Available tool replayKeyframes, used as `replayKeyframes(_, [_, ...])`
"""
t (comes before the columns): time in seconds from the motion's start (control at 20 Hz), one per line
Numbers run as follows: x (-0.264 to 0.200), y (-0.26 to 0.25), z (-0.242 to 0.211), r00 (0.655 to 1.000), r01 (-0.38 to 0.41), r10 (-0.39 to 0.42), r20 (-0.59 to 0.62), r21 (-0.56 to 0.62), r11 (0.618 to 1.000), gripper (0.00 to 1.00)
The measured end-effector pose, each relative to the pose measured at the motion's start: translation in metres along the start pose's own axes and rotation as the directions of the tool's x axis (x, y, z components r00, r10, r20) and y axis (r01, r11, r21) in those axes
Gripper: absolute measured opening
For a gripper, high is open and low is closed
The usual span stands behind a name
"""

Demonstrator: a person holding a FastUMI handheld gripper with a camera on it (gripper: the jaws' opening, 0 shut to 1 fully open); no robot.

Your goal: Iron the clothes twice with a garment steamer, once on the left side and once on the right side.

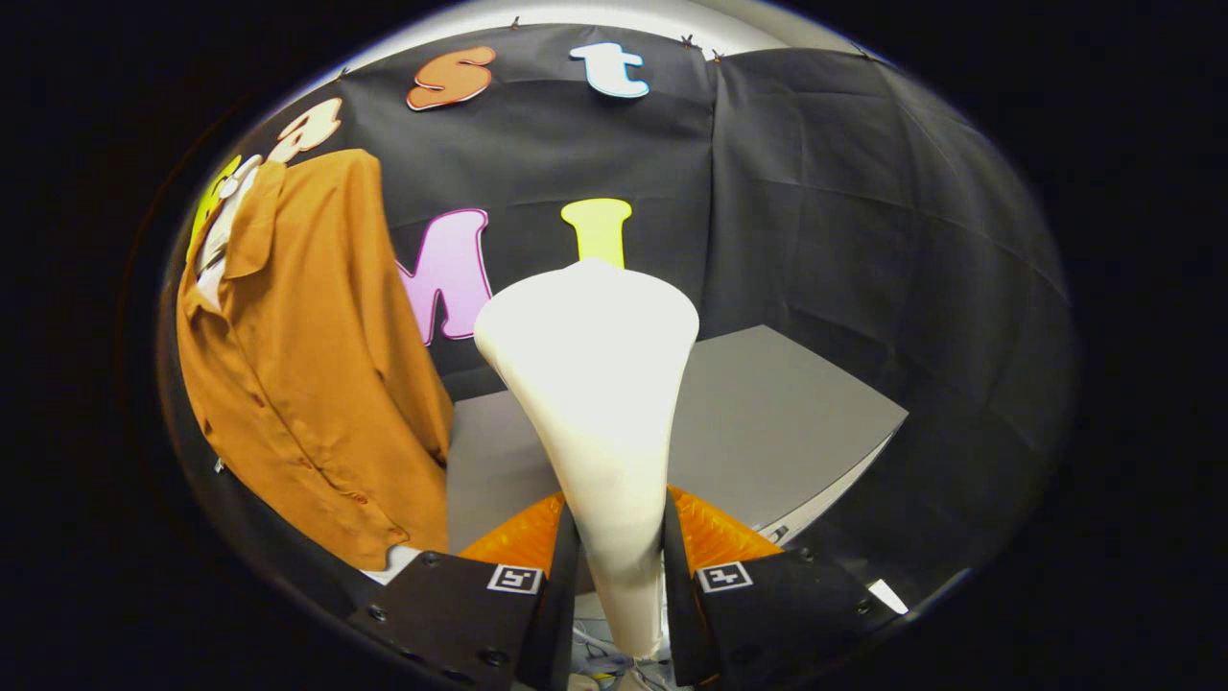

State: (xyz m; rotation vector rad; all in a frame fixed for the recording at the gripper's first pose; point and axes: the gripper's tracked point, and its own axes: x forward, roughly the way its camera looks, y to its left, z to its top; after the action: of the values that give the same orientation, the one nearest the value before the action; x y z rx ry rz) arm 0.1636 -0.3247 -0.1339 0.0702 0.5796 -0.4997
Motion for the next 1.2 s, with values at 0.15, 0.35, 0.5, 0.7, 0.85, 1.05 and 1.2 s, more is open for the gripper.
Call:
replayKeyframes(0.15, [-0.031, 0.039, -0.007, 0.999, -0.032, 0.032, 0.044, -0.005, 0.999, 0.44])
replayKeyframes(0.35, [-0.055, 0.090, -0.019, 0.995, -0.078, 0.079, 0.056, -0.017, 0.997, 0.44])
replayKeyframes(0.5, [-0.062, 0.134, -0.020, 0.991, -0.112, 0.116, 0.069, -0.061, 0.992, 0.44])
replayKeyframes(0.7, [-0.059, 0.186, -0.014, 0.983, -0.152, 0.162, 0.084, -0.121, 0.981, 0.44])
replayKeyframes(0.85, [-0.053, 0.210, -0.002, 0.980, -0.162, 0.177, 0.094, -0.150, 0.975, 0.44])
replayKeyframes(1.05, [-0.033, 0.235, 0.009, 0.979, -0.167, 0.186, 0.088, -0.184, 0.969, 0.44])
replayKeyframes(1.2, [-0.016, 0.245, 0.019, 0.980, -0.159, 0.178, 0.085, -0.197, 0.968, 0.44])
